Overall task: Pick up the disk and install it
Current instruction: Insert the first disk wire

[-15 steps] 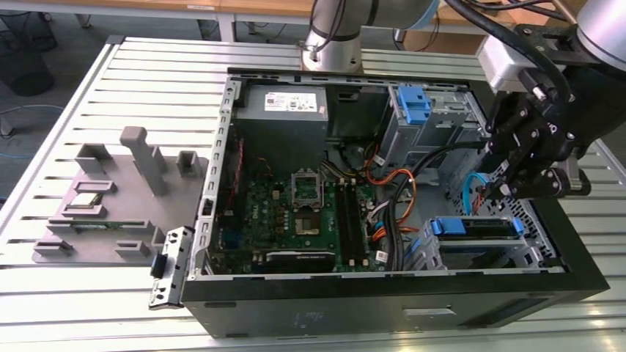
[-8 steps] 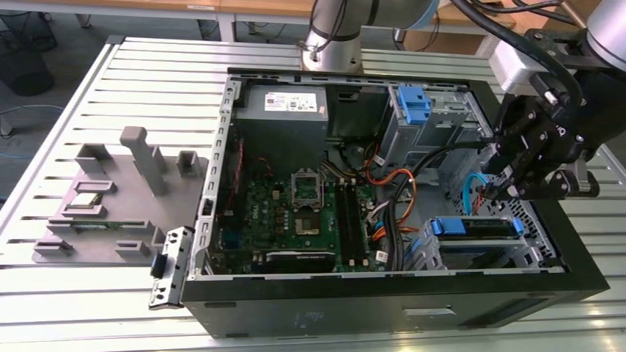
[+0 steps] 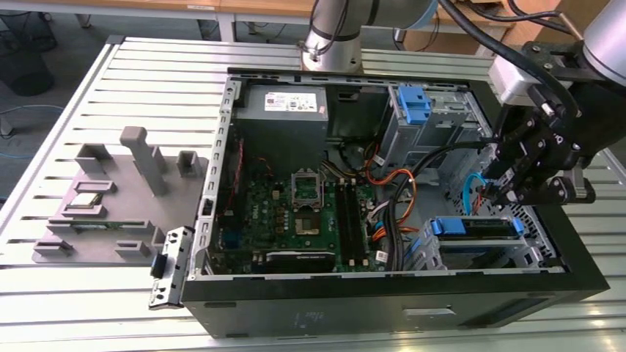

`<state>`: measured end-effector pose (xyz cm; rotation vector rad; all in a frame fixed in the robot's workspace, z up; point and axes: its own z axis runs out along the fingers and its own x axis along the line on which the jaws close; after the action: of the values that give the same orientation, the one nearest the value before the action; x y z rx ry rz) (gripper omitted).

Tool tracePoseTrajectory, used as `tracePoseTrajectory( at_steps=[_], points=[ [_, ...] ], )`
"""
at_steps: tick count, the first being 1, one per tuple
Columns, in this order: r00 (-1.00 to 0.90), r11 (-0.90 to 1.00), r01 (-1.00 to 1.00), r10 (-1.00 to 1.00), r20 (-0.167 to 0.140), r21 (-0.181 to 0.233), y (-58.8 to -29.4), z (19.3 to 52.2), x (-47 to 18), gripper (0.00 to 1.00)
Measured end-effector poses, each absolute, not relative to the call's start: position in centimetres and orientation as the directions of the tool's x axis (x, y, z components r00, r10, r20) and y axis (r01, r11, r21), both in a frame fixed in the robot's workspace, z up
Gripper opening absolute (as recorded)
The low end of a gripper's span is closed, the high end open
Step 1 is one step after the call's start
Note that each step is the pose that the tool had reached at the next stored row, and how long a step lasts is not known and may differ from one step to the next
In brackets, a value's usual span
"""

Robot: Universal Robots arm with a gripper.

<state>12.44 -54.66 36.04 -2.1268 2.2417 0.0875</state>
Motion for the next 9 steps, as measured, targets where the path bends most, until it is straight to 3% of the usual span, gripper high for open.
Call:
tracePoseTrajectory(
  at_steps=[9],
  points=[
    [-0.053,0.053,-0.999,-0.996,-0.075,0.006,-54.66,35.57,12.46,0.42]
  ],
)
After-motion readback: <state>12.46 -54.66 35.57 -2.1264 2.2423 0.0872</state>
